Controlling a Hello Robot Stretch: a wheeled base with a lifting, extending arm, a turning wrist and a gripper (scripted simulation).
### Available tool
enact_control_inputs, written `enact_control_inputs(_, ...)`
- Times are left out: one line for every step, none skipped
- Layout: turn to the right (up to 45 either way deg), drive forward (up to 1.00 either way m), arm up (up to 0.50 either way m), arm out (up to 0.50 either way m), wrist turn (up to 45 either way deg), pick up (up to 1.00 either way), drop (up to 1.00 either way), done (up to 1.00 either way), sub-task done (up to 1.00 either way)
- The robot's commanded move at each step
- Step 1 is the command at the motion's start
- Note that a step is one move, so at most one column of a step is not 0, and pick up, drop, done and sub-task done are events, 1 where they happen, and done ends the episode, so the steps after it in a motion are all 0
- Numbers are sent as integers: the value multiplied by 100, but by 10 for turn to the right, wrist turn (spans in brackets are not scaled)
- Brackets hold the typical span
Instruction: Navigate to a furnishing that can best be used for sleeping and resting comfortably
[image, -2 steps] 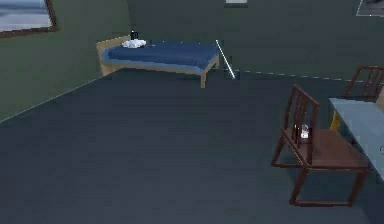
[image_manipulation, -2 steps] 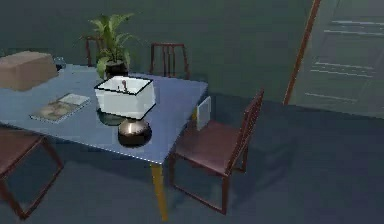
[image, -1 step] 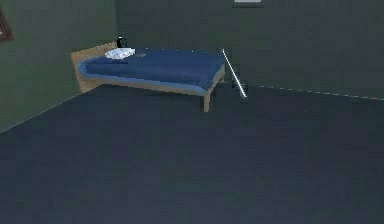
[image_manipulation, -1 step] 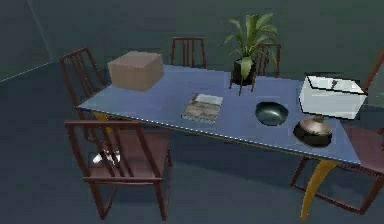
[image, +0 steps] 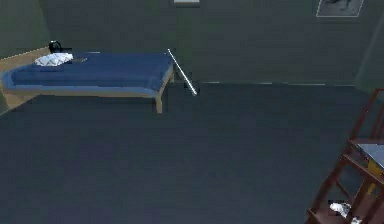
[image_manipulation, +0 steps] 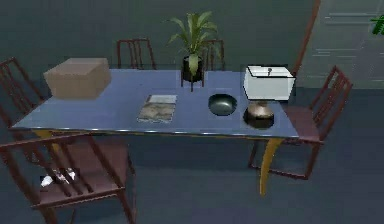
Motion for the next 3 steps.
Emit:
enact_control_inputs(0,20,0,0,0,0,0,0,0)
enact_control_inputs(0,100,0,0,0,0,0,0,0)
enact_control_inputs(0,85,0,0,0,0,0,0,0)
